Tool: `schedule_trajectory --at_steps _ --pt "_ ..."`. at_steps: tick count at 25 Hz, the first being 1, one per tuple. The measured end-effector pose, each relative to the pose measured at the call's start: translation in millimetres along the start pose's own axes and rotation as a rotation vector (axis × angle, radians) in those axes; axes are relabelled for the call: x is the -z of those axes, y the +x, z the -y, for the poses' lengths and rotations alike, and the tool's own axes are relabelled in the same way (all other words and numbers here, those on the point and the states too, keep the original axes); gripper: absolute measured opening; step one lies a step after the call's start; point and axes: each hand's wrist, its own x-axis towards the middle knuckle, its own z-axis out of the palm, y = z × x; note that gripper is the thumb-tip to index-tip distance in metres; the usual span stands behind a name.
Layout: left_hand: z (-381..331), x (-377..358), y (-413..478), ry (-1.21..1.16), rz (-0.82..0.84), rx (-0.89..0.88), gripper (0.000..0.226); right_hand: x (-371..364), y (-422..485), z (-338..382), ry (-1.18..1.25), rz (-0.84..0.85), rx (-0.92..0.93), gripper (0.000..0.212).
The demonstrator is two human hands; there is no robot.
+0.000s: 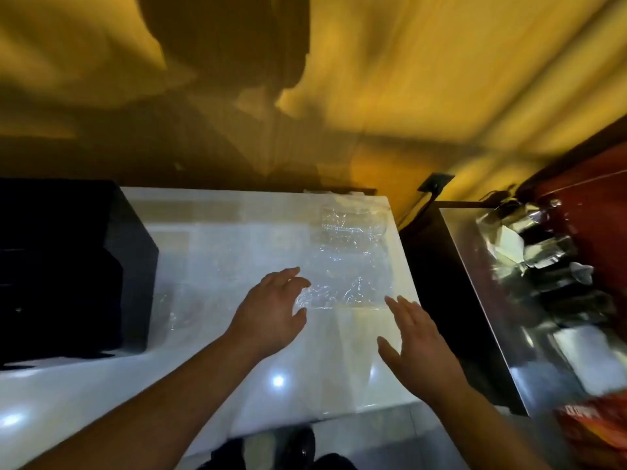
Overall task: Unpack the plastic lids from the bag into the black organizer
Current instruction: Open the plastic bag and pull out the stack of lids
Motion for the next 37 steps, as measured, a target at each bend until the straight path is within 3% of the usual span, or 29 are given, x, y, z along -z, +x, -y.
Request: schedule_trajectory --at_steps 7,13,19,25,27,30,37 --pt "5.5 -26.1 34.5 0.242 0.217 -0.104 0.053 -36.8 42.3 -27.8 -0.141 0.035 0.163 0.069" --pt "5.4 -50.7 43.4 0.337 0.237 0.061 0.049 -44.1 79.6 -52.4 -0.011 0.147 0.236 0.052" --pt "-22.1 -62.9 46.2 0.523 0.148 0.082 0.030 -39.6 111.3 -79.2 -0.205 0.005 0.361 0.033" --pt "-32.4 -67.0 37.7 0.513 0.111 0.125 0.055 -34.3 118.3 -93.7 -0.192 -0.098 0.499 0.020" --pt "-39.1 -60.6 42.4 0.552 0.061 0.099 0.057 -21.7 117.9 -92.9 -0.126 -0.188 0.555 0.012" --pt "-52.5 -35.8 58.4 0.590 -0.092 -0.015 0.022 13.9 116.2 -85.6 0.041 -0.342 0.605 0.008" --pt "-113.6 72.2 109.6 0.458 -0.394 -0.035 0.004 128.0 143.9 -58.3 0.291 -0.560 0.343 0.008"
